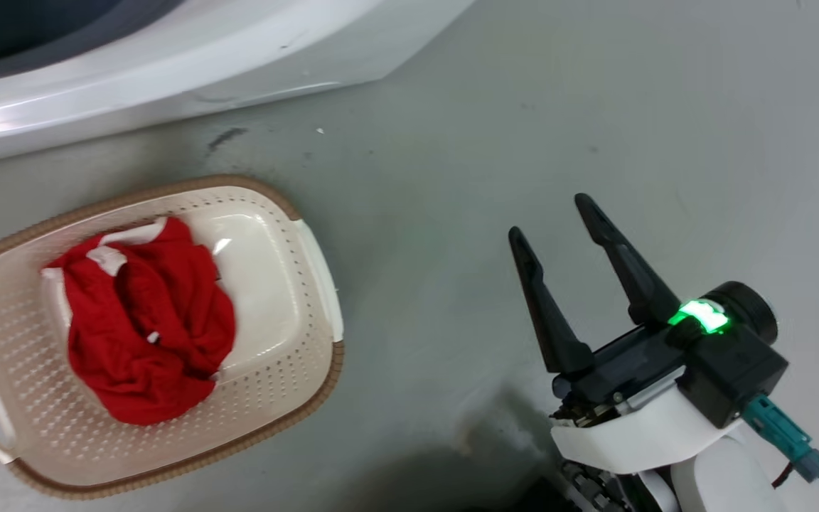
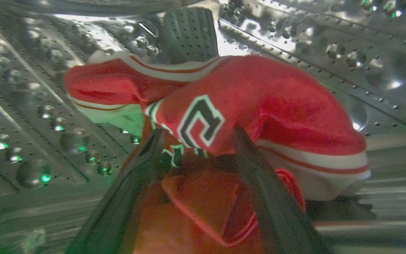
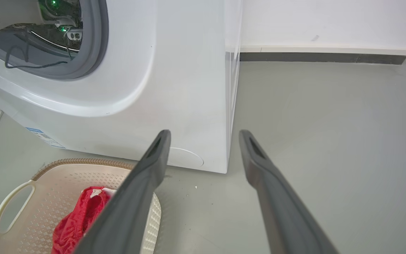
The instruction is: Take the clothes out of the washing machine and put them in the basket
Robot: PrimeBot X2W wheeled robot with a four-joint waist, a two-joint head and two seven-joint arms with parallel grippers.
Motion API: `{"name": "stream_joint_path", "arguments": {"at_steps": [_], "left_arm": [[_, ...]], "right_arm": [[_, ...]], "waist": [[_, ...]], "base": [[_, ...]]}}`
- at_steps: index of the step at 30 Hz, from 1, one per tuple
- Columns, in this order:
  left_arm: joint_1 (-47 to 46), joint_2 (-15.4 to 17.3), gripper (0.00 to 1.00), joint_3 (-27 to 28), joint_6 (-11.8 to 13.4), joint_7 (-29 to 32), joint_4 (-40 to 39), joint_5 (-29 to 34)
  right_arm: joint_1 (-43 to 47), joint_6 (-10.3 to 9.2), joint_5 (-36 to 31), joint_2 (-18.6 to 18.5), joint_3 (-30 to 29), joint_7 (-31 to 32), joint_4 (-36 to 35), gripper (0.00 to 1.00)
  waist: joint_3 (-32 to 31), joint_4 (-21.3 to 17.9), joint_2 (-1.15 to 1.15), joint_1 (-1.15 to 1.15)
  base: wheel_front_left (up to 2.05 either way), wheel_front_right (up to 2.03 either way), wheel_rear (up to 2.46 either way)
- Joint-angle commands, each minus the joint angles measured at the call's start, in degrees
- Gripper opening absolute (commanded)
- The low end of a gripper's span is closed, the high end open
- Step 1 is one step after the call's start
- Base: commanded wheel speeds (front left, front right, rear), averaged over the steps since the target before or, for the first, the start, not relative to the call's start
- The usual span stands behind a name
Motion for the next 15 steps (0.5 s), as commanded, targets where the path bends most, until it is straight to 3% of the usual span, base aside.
{"name": "stream_joint_path", "arguments": {"at_steps": [1,9,10,11,12,15], "left_arm": [[-1.3,0.7,1.00,-0.3,0.0,1.3,0.3,0.3],[-1.6,2.0,1.00,-1.8,0.5,7.2,1.4,0.7],[-1.3,2.2,0.58,-1.9,0.6,7.6,1.4,0.8],[-0.9,2.2,0.09,-2.1,0.7,8.0,1.6,0.7],[-0.5,2.2,0.00,-2.1,0.8,8.6,1.7,0.5],[0.4,2.8,0.00,-2.2,2.4,6.7,0.7,0.7]], "right_arm": [[-0.8,-0.05,0.4,0.2,0.5,-0.5,0.6,1.00],[-1.0,-0.04,2.7,0.2,2.4,-1.8,2.2,1.00],[-1.2,-0.05,2.8,0.2,2.5,-1.9,2.3,1.00],[-1.3,-0.05,2.9,0.1,2.6,-2.0,2.5,1.00],[-1.4,-0.04,3.1,0.1,2.7,-2.1,2.7,1.00],[-1.8,-0.05,3.4,0.1,2.8,-2.4,3.1,1.00]], "waist": [[1.7,-2.0,0.00,-0.01],[3.1,-3.8,0.00,-0.01],[3.2,-3.9,0.00,-0.01],[3.2,-3.9,0.00,-0.01],[3.1,-3.9,0.00,-0.01],[2.9,-3.9,0.00,-0.01]], "base": [[0.00,0.00,0.00],[0.00,0.00,0.00],[0.00,0.00,0.00],[0.00,0.00,0.00],[0.00,0.00,0.00],[0.00,0.00,0.00]]}}
